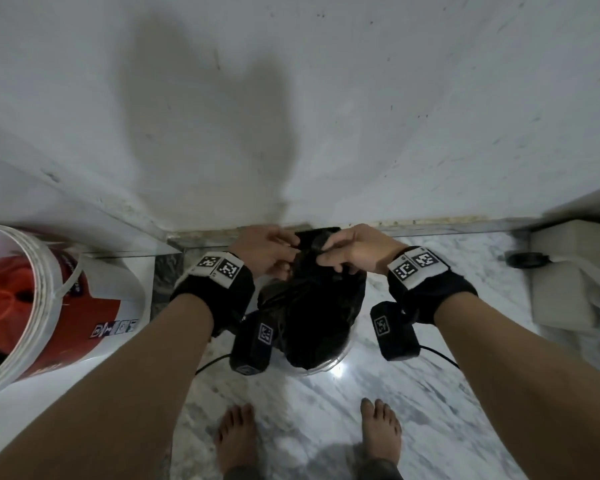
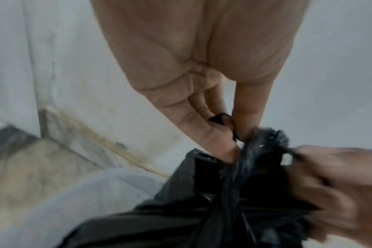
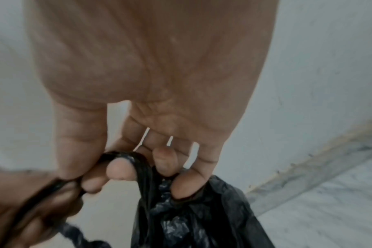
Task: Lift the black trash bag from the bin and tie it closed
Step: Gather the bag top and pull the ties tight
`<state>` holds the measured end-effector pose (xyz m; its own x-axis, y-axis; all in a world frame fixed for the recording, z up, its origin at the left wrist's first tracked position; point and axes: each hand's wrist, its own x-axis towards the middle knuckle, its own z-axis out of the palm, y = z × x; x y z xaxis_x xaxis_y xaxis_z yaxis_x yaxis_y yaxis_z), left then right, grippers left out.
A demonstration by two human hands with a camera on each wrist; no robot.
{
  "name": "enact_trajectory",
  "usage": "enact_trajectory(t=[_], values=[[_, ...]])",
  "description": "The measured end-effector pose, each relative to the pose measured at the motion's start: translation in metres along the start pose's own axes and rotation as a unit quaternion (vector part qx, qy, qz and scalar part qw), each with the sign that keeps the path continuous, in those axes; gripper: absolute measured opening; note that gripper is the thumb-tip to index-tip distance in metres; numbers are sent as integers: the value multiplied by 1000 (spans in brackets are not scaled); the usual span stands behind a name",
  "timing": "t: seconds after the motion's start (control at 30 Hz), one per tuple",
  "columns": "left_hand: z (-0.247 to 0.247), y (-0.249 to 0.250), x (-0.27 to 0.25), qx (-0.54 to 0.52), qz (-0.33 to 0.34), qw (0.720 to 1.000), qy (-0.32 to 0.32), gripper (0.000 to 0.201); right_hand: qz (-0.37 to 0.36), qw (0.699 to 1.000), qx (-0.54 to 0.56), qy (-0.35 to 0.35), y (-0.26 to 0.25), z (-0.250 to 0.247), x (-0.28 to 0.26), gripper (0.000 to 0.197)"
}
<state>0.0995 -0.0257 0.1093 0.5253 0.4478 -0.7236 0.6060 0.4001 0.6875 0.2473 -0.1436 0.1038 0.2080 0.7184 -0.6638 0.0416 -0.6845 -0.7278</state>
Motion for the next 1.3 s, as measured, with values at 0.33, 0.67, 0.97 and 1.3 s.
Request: enact_trajectory(t=[0.33, 0.67, 0.97, 1.3], values=[[-41, -24, 22, 57, -7, 992, 113, 19, 0, 994, 105, -15, 33, -13, -1, 14], [-67, -61, 28, 134, -44, 977, 160, 9, 77, 997, 1, -15, 68, -36, -13, 32], [-80, -91, 36, 347, 4, 929, 126, 11, 73, 995, 60, -30, 90, -47, -11, 37], [-74, -76, 33, 311, 22, 941, 134, 11, 9, 997, 70, -18, 67, -51, -16, 17]])
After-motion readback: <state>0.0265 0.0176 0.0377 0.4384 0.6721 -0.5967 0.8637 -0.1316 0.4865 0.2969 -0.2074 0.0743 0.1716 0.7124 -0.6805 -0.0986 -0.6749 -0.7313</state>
